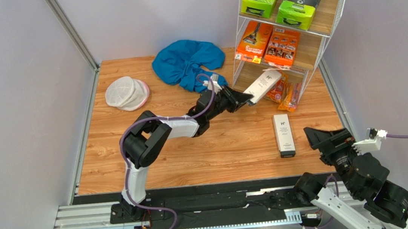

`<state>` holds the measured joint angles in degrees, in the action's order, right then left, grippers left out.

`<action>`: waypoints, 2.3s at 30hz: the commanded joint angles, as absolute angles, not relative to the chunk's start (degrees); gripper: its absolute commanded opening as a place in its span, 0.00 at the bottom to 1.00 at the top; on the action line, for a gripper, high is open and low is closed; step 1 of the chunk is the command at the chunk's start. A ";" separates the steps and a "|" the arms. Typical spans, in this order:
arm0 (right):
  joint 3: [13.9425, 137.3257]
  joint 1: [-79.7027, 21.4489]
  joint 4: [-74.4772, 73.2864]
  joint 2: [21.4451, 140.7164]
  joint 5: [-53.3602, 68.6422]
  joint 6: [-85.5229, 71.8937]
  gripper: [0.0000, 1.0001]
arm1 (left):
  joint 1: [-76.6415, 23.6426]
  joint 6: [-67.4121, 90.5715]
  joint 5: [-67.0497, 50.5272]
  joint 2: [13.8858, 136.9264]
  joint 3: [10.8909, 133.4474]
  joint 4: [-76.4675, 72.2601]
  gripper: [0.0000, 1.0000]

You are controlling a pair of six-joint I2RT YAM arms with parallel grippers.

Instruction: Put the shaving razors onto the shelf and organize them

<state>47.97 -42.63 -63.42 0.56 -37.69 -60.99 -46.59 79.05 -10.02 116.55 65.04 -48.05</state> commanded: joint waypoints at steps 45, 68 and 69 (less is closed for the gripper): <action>57.66 -42.98 -77.08 -3.69 -39.81 -60.38 0.93 | -48.34 75.23 0.35 148.54 117.53 -13.09 0.23; 48.69 -42.98 -72.95 -1.07 -36.92 -60.47 0.90 | -48.34 72.42 -1.93 125.70 83.07 -29.00 0.99; 48.87 -42.98 -73.30 2.16 -37.18 -61.25 0.91 | -48.43 72.33 -2.37 124.55 80.10 -29.18 0.99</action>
<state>49.06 -42.63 -76.01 0.51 -37.19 -60.20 -48.25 73.80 -1.15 131.79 85.65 -24.03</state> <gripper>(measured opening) 0.907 0.990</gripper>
